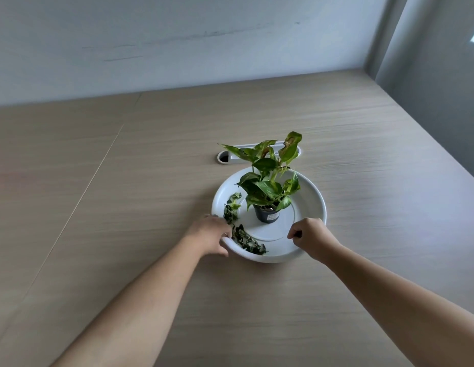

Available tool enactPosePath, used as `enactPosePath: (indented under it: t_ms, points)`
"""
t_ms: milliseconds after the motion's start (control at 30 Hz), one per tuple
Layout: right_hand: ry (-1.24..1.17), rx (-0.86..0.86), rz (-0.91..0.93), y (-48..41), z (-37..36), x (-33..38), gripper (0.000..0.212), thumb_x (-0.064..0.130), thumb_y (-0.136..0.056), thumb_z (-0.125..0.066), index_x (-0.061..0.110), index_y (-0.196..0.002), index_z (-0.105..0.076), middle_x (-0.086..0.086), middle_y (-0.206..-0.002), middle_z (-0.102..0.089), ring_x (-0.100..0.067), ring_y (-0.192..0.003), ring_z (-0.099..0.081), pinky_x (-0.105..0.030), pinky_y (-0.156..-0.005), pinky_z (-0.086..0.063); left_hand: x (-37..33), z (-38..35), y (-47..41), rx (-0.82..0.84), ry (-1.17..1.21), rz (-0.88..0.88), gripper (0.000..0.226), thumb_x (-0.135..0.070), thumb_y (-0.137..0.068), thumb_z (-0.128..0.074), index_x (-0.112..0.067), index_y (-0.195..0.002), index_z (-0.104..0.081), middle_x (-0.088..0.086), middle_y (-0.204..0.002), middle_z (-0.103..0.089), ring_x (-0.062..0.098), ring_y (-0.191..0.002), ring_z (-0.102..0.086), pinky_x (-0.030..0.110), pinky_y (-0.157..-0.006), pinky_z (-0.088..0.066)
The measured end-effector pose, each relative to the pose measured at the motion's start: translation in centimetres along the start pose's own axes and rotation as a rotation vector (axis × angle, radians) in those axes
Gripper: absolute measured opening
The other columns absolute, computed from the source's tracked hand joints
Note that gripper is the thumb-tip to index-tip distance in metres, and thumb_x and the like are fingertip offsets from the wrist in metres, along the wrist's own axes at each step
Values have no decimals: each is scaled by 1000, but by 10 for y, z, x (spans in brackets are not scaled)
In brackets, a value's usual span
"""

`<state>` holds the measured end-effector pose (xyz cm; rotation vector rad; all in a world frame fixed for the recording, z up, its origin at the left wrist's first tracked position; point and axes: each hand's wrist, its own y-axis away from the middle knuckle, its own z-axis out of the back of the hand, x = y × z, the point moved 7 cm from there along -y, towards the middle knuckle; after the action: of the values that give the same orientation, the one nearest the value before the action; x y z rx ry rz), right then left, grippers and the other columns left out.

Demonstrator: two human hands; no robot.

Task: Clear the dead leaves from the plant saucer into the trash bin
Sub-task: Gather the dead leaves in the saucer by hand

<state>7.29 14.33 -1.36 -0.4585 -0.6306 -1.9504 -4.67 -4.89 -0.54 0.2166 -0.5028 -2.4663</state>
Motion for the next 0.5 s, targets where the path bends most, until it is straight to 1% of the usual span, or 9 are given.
enactPosePath:
  t_ms: [33, 100, 167, 233, 267, 300, 367, 433, 500]
  points:
    - [0, 4, -2, 1, -1, 0, 28, -5, -78, -51, 6, -86, -75, -11, -88, -74, -12, -52, -51, -8, -42, -36, 5, -1, 1, -9, -14, 14, 41, -46, -75, -70, -26, -110, -62, -5, -116, -63, 17, -113, -55, 34, -105, -38]
    - [6, 12, -1, 2, -3, 1, 28, -5, -78, -51, 6, -87, -75, -10, -88, -74, -13, -53, -52, -10, -43, -37, 2, -1, 5, -29, 3, 20, 33, -44, -80, -66, -25, -106, -65, -6, -110, -66, 17, -108, -57, 34, -97, -43]
    - [10, 9, 2, 2, -1, 2, 28, -4, -80, -50, 7, -88, -74, -9, -86, -73, -6, -49, -49, -7, -40, -36, -15, -1, 10, -43, 4, -11, 33, -47, -80, -64, -23, -103, -66, -3, -105, -67, 19, -102, -59, 31, -85, -44]
    - [7, -3, 9, 2, 2, 4, 27, -3, -81, -50, 7, -89, -74, -8, -82, -72, -6, -50, -49, -6, -40, -34, -38, -3, 13, -89, 3, -45, 37, -52, -79, -64, -20, -98, -67, -1, -98, -68, 20, -93, -62, 29, -78, -43]
    - [9, -5, 13, 3, 3, 5, 27, -3, -81, -50, 7, -89, -74, -7, -79, -70, -10, -53, -51, -5, -42, -33, -50, -5, 13, -121, 18, -48, 40, -54, -78, -64, -18, -94, -68, 0, -96, -69, 21, -90, -62, 29, -78, -44]
    - [9, -1, 16, 3, 3, 6, 27, -4, -80, -50, 6, -89, -73, -6, -76, -69, -15, -58, -55, -8, -45, -35, -59, -9, 13, -149, 53, -35, 43, -56, -76, -64, -16, -92, -68, 1, -95, -69, 22, -90, -62, 28, -79, -45]
    - [12, 10, 25, 5, 2, 9, 26, -5, -79, -51, 5, -86, -73, -9, -78, -71, -23, -67, -63, -17, -51, -44, -72, -16, 9, -182, 164, 21, 50, -63, -70, -65, -16, -88, -68, 2, -95, -70, 21, -93, -61, 29, -82, -42]
    - [23, 20, 26, 5, 2, 11, 24, -5, -79, -52, 4, -86, -73, -12, -85, -73, -25, -70, -64, -24, -59, -49, -76, -22, 4, -188, 282, 65, 52, -65, -65, -69, -17, -86, -69, 3, -96, -70, 21, -95, -60, 30, -83, -44]
    - [33, 25, 22, 4, 1, 11, 24, -5, -80, -53, 4, -89, -73, -13, -90, -74, -24, -72, -64, -25, -64, -49, -70, -21, 0, -190, 407, 93, 48, -60, -67, -72, -17, -90, -69, 4, -98, -67, 22, -97, -60, 30, -81, -47]
